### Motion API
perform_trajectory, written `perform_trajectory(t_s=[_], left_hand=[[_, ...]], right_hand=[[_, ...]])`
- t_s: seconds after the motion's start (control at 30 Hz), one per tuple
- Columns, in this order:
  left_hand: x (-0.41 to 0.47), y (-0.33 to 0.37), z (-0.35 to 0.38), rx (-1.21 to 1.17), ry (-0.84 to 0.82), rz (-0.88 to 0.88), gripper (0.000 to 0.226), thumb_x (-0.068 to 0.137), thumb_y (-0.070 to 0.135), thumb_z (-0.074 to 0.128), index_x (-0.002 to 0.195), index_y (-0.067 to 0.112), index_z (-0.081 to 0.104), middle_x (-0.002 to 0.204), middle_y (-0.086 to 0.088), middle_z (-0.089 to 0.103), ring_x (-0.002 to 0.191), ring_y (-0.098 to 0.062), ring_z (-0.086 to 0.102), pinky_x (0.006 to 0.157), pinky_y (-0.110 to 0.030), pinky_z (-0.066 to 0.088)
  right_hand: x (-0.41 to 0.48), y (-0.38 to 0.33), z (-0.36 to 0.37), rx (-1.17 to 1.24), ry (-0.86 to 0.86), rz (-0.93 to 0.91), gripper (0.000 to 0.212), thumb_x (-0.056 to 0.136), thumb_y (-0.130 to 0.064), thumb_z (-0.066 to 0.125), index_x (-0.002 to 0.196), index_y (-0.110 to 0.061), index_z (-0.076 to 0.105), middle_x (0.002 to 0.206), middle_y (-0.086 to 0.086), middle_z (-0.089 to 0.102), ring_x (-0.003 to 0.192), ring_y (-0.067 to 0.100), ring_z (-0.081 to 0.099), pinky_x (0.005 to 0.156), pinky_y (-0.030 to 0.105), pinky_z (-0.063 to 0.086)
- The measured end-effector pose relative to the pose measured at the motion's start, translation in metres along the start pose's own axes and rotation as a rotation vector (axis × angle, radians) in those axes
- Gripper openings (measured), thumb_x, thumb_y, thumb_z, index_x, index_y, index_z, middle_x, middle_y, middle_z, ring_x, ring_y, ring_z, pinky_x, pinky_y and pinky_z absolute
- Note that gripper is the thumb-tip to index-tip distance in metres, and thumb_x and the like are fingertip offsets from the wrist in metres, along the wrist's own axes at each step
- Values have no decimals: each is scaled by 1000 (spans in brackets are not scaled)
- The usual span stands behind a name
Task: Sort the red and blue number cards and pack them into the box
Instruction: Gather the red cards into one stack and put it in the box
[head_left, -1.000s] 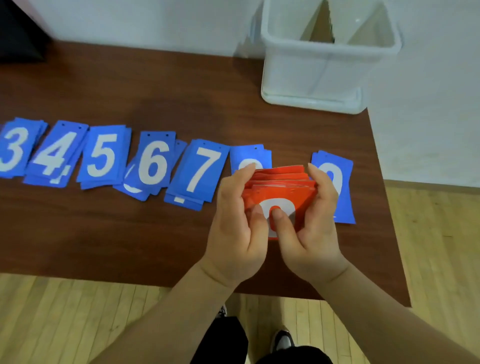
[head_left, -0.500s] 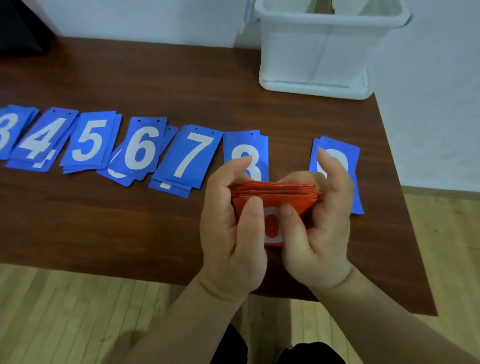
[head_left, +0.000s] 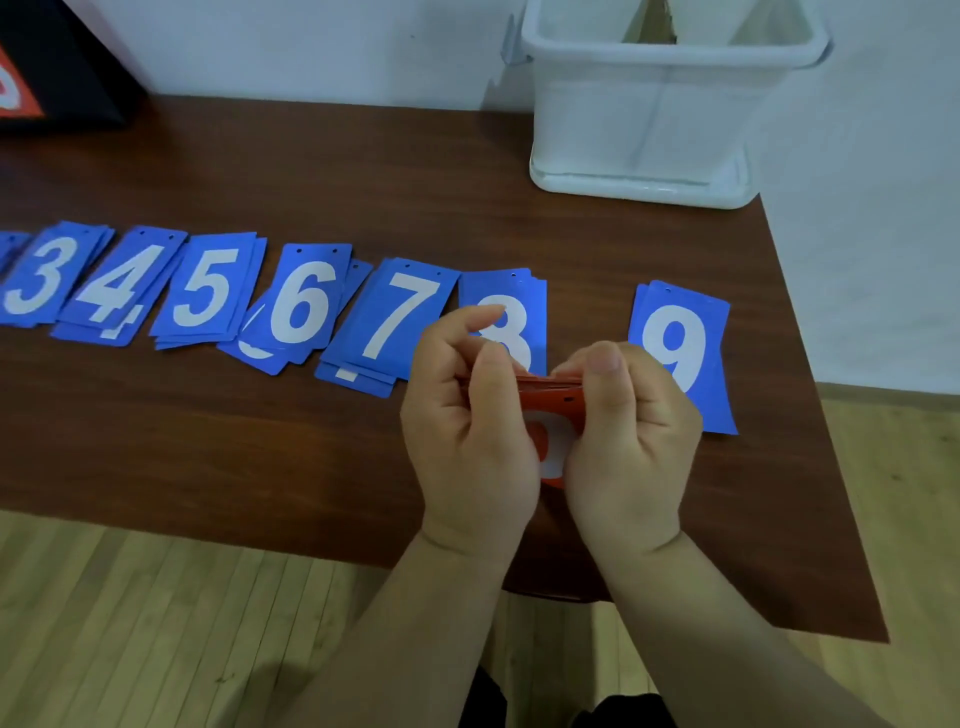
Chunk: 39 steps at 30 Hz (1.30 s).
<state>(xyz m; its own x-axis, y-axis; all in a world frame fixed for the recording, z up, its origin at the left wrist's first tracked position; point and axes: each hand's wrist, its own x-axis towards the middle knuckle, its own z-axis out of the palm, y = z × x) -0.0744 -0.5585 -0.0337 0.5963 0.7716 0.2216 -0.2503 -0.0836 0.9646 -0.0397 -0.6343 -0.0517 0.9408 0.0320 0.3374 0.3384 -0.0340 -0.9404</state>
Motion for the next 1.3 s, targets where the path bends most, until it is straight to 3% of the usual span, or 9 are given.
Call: perform_trajectory(t_s=[0.17,0.27,0.4,0.53,0.63,0.73,1.03,1.13,1.3], left_hand=[[6,11,1,28,-38,110,23,101,9,42,111,17,61,85,4,64,81,-11,63,73,-23,51],[5,3,-5,141,-113,219,23,104,15,41,120,15,56,88,3,64,81,-13,65,73,-21,52],[2,-9,-10,234,-120,238,27,105,14,42,123,2,58,100,4,63,91,-10,64,79,-15,49],[2,2,-7,105,-113,207,29,105,21,42,126,9,57,100,-2,63,88,-21,65,75,-29,53],[6,3,-7,73,-62,107,23,103,20,49,124,20,59,86,14,60,74,-9,61,66,-25,51],[10,-3,-7,96,-72,73,26,100,12,45,122,17,57,82,13,53,70,-10,54,63,-30,50],[18,-1,-18,129,-380,100,37,96,24,38,130,13,48,91,4,54,81,-18,57,72,-32,52],[25,10,-23,162,-491,-15,44,89,17,43,133,22,43,95,6,56,89,-13,60,74,-22,52],[57,53,-29,197,-556,-247,53,94,11,44,136,43,37,101,9,62,89,-13,67,76,-32,59]], right_hand=[[11,-16,10,-22,52,-78,43,102,-36,37,78,-10,61,71,0,62,68,12,58,60,21,44],[12,-7,10,-39,12,-141,38,102,-35,38,87,-9,61,77,-3,61,70,14,59,63,28,46],[8,4,11,-102,4,-116,33,100,-34,42,95,-8,62,88,-10,62,80,2,59,70,14,44],[7,-7,13,-68,14,-139,30,99,-27,41,97,-7,63,89,-8,62,81,7,60,67,19,47],[5,-9,13,-80,3,-147,26,99,-26,42,97,-10,63,89,-12,61,80,8,61,66,22,48],[1,-4,14,-118,-23,-168,24,100,-23,40,93,-16,61,87,-15,61,79,2,59,68,19,46],[15,2,11,-225,-51,-174,35,105,-29,33,89,-9,57,81,-12,55,72,7,55,61,26,43],[22,-1,10,-276,-97,-145,38,106,-36,31,86,-11,53,72,-5,51,65,12,52,57,32,41],[52,-56,13,-251,-292,29,32,106,-37,35,92,-14,52,80,-2,54,70,10,53,62,28,44]])
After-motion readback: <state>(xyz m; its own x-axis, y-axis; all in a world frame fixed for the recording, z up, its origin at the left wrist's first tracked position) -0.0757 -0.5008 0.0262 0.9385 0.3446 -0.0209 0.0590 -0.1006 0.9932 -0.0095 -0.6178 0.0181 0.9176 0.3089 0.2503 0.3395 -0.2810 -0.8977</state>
